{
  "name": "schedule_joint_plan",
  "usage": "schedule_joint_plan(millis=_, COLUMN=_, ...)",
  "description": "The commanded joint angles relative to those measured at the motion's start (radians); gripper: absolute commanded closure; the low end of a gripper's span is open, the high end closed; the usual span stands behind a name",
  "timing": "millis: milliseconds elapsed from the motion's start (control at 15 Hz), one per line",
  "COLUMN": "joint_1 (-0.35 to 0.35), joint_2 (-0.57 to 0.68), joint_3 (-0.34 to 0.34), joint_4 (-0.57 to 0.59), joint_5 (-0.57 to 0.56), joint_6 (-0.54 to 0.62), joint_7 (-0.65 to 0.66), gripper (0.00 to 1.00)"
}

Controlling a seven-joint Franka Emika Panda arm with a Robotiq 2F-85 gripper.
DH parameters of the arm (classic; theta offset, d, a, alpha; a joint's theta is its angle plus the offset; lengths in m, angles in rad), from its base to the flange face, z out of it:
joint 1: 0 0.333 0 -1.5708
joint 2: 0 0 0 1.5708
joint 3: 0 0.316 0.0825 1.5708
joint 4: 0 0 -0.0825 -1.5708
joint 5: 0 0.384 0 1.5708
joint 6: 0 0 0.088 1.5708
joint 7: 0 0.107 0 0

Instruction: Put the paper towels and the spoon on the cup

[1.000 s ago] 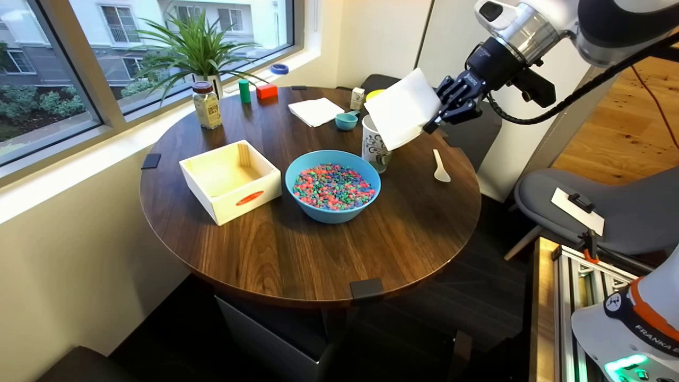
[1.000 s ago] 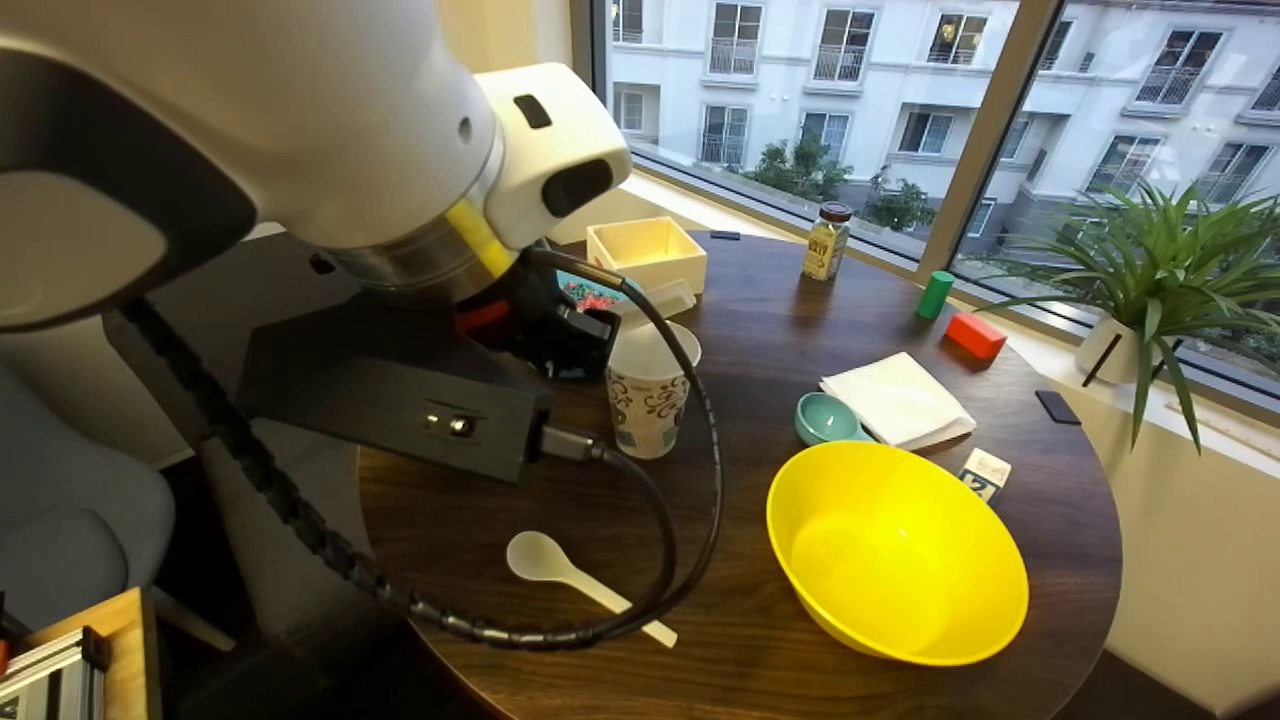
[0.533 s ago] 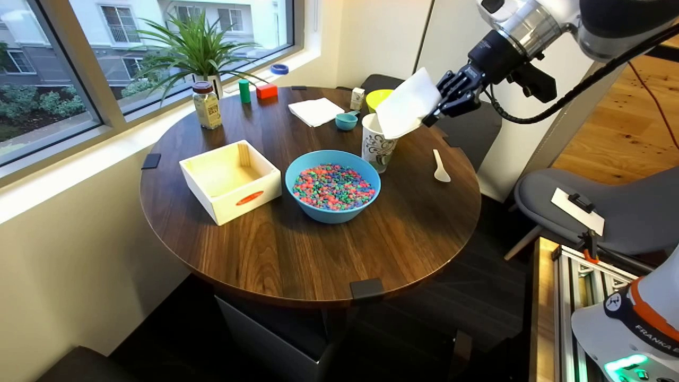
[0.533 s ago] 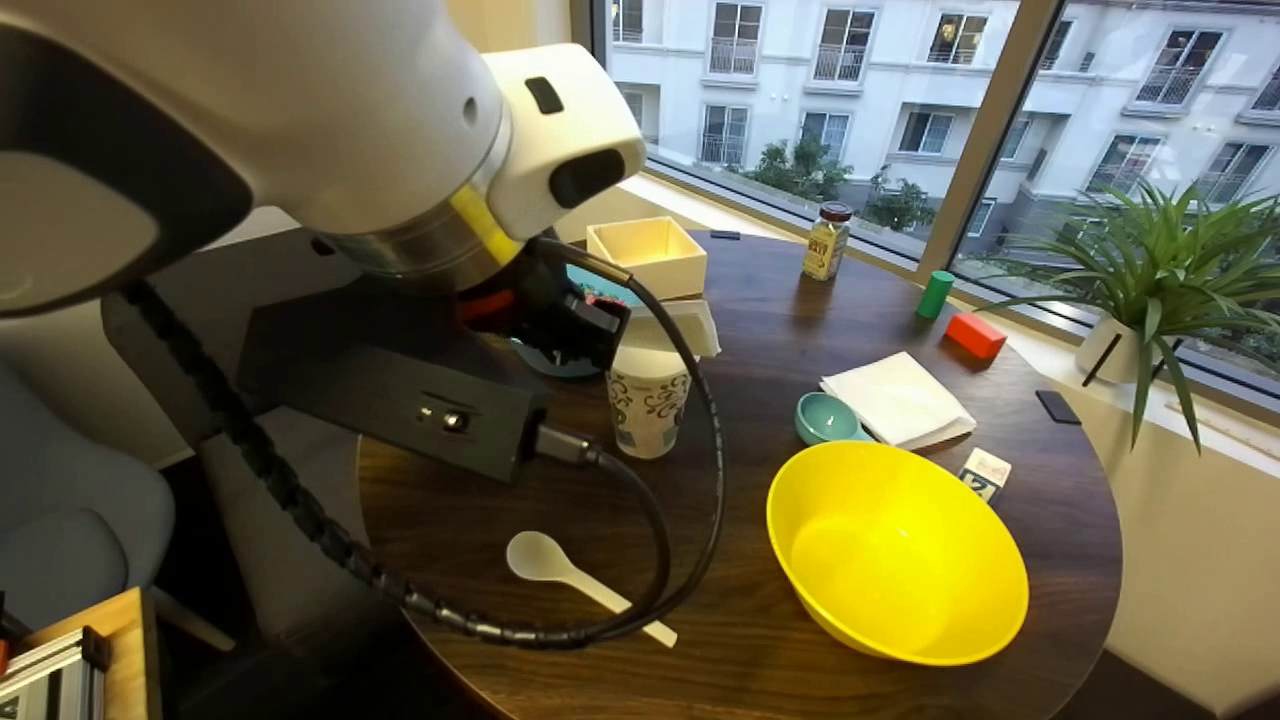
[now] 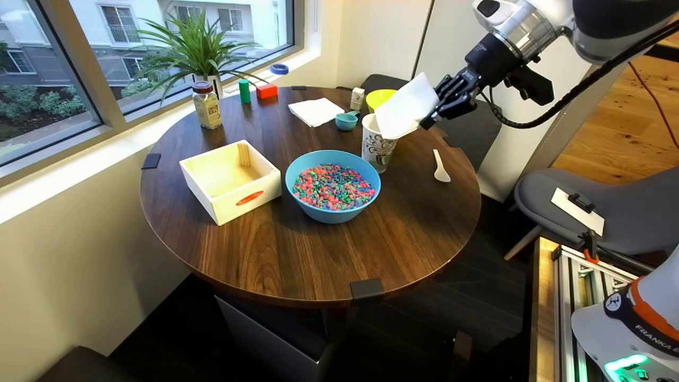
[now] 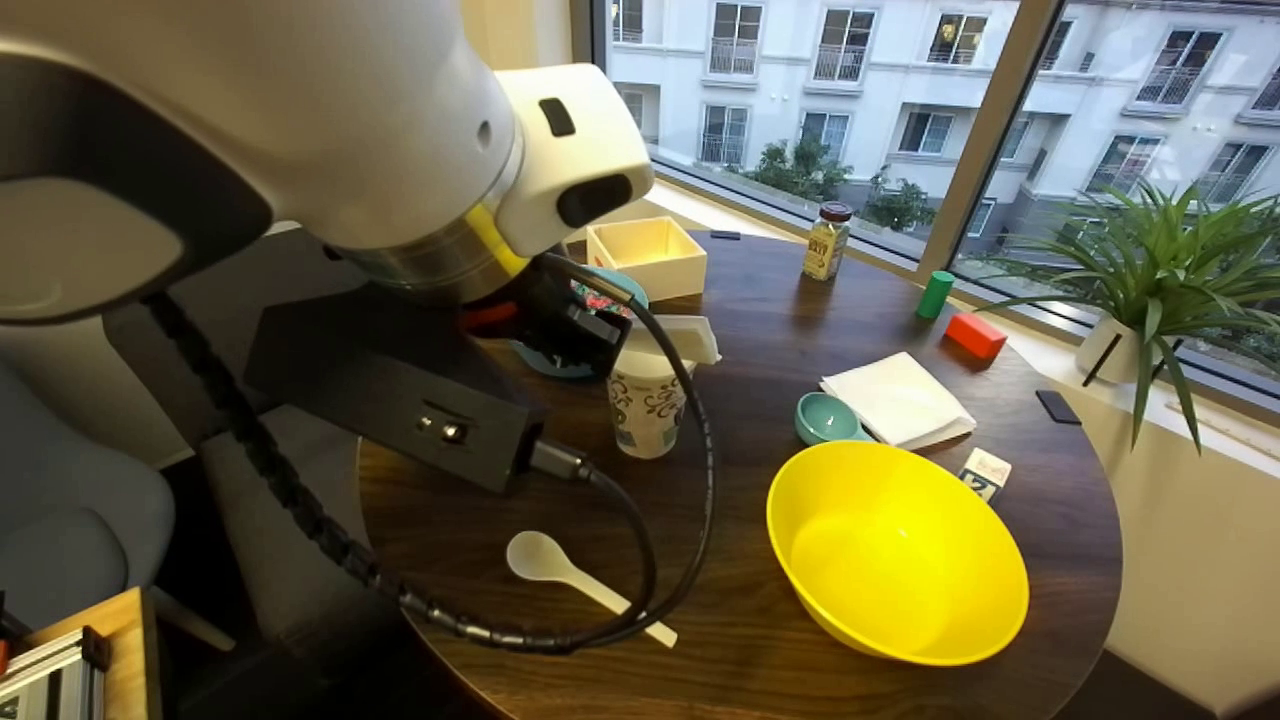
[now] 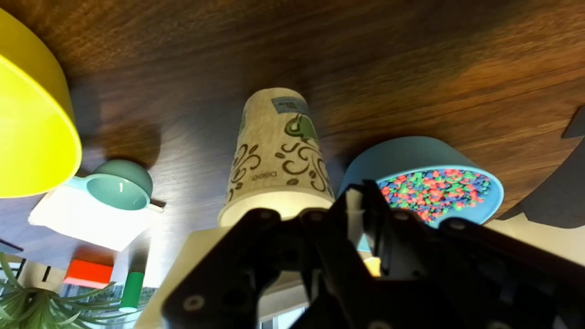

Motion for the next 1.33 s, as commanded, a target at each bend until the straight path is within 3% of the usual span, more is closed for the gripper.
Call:
schedule_joint_plan(millis=0, joint_1=0.0, joint_2=0.025, joint_3=0.003, joint_4=0.013, joint_5=0.034, joint_6=-0.009, joint_7=0.001, gripper=0.98)
schedule_joint_plan(millis=1267, joint_1=-0.011, joint_2=0.065, joint_3=0.002, joint_4=0.031, joint_5=0.097, joint_6=-0.019, joint_7=-0.004, gripper=0.96)
